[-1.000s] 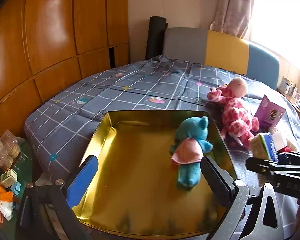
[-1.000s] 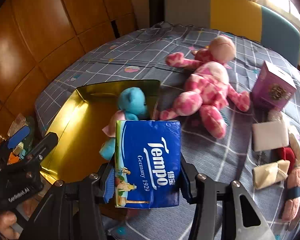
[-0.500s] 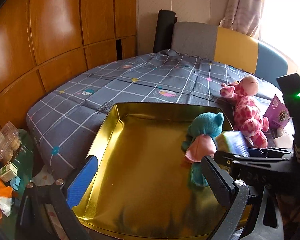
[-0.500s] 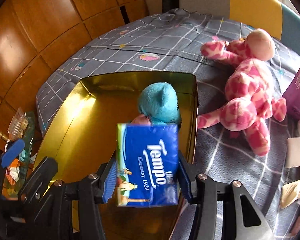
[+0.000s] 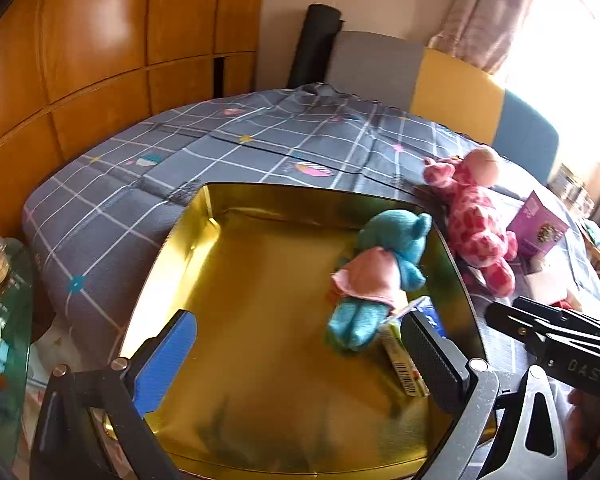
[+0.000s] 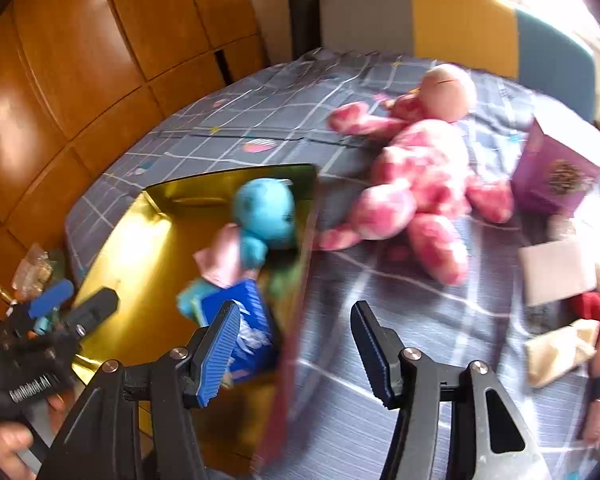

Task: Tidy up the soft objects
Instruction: 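Carry the Tempo tissue pack into the gold tray and open the right gripper, then grasp the white foam block with the left gripper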

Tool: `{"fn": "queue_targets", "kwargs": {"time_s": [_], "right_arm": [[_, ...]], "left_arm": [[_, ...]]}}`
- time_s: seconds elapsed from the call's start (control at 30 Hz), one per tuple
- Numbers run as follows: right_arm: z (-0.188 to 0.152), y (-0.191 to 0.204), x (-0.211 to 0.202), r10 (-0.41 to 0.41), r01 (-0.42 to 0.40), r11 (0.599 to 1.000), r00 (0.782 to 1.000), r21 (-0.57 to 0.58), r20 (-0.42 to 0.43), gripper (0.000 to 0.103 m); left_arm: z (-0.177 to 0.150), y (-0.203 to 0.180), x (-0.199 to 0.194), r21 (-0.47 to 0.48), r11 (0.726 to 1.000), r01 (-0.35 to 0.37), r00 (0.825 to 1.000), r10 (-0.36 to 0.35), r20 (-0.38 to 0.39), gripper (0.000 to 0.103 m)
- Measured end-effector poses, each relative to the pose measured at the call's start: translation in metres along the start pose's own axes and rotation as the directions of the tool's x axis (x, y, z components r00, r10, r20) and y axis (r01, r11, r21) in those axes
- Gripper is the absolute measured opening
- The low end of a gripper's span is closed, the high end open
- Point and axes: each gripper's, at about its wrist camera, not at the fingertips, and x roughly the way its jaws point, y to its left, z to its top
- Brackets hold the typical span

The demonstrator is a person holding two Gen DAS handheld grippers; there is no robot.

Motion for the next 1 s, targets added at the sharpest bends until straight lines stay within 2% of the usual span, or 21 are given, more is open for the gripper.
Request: {"fn": "queue_targets", "kwargs": {"time_s": [0.23,0.43,0.53,0.7,0.8,0.9,1.0], "right_arm": [[-0.018,-0.056,-0.033,-0.089,0.088,0.995,0.996,0.047,0.024,0.058],[-0.036,-0.124,-0.067,-0.219,0.215,0.970,0.976,0.118,0.023,0.058],[-0.042,-0.164,-0.086,-0.285,0.276,0.944,0.958,0.183,0.024,0.058],[-0.052,-0.234,-0.117,-0.394,0.354,0.877,0.917,0.325,0.065,0.058],[-0.065,-0.273,-0.127,-0.456,0.377,0.816,0.886,0.438,0.085,0.058],[-0.075,-0.305,-0.136,-0.443,0.321,0.749,0.893,0.580,0.078,0.058],[-0.080,-0.319,-0.144,-0.432,0.282,0.710,0.898,0.645,0.082,0.058]], "left_arm": [[0.001,-0.022,-0.007,0.065,0.995,0.072,0.997,-0.073,0.010,0.103],[0.010,-0.061,-0.012,0.168,0.970,0.176,0.984,-0.176,-0.012,0.103],[0.016,-0.089,-0.016,0.240,0.941,0.238,0.971,-0.240,-0.021,0.103],[0.023,-0.142,-0.023,0.365,0.869,0.333,0.937,-0.348,-0.027,0.103],[0.029,-0.179,-0.016,0.427,0.819,0.382,0.921,-0.377,-0.101,0.103],[0.027,-0.222,-0.004,0.527,0.773,0.351,0.933,-0.333,-0.134,0.103],[0.020,-0.258,0.005,0.606,0.731,0.314,0.944,-0.308,-0.119,0.103]]}}
